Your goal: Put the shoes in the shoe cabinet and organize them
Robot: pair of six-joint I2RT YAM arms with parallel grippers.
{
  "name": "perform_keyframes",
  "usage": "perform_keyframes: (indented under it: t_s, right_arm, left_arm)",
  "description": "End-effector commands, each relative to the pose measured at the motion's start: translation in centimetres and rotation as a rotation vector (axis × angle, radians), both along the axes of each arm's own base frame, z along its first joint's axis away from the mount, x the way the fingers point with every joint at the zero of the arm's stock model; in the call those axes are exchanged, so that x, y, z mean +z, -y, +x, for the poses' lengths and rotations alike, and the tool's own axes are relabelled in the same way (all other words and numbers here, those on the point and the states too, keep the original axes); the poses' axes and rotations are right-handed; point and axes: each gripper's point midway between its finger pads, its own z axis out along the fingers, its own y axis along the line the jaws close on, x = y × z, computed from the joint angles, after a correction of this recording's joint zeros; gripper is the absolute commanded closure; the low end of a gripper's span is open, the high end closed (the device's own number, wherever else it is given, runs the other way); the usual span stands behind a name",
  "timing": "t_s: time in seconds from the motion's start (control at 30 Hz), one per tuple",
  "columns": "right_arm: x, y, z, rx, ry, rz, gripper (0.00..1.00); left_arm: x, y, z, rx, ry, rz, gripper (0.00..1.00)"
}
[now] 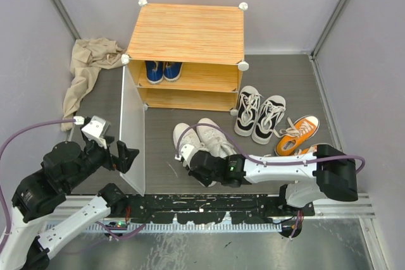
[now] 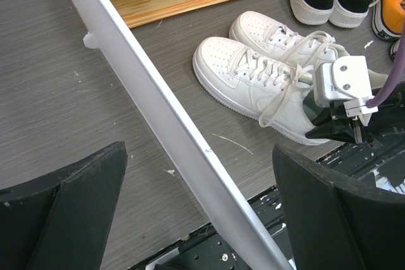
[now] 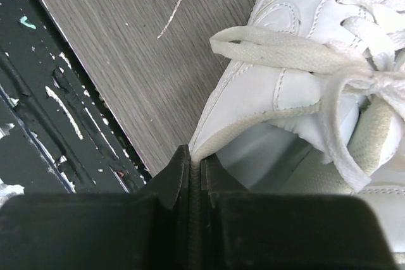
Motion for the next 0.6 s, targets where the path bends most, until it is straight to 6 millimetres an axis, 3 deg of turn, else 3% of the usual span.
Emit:
perform_keyframes:
  t_s: [0.0,0.27,0.4,0.57]
  right_arm:
    - [1.4,-1.3,-0.5,-0.015,-0.029,0.026,0.99]
    - [12.6,-4.0,1.8,-0.144,0.037,0.224,0.99]
    - [16.7,-3.9,3.0,-0.204,0.085,0.303,0.99]
    - [20.2,-2.9,5.0,-0.283,0.176,0.334,0.99]
  left_arm:
    - [0.2,-0.8,0.0,0.031,0.018,0.004,0.02]
    - [1.3,-1.2,-0.3,0.03,0.045,-0.01,0.02]
    - [1.7,-1.1,-0.5,0.021,0.052,-0.018,0.02]
    - [2.2,-1.2,-0.7,0.015,0.067,-0.027,0.02]
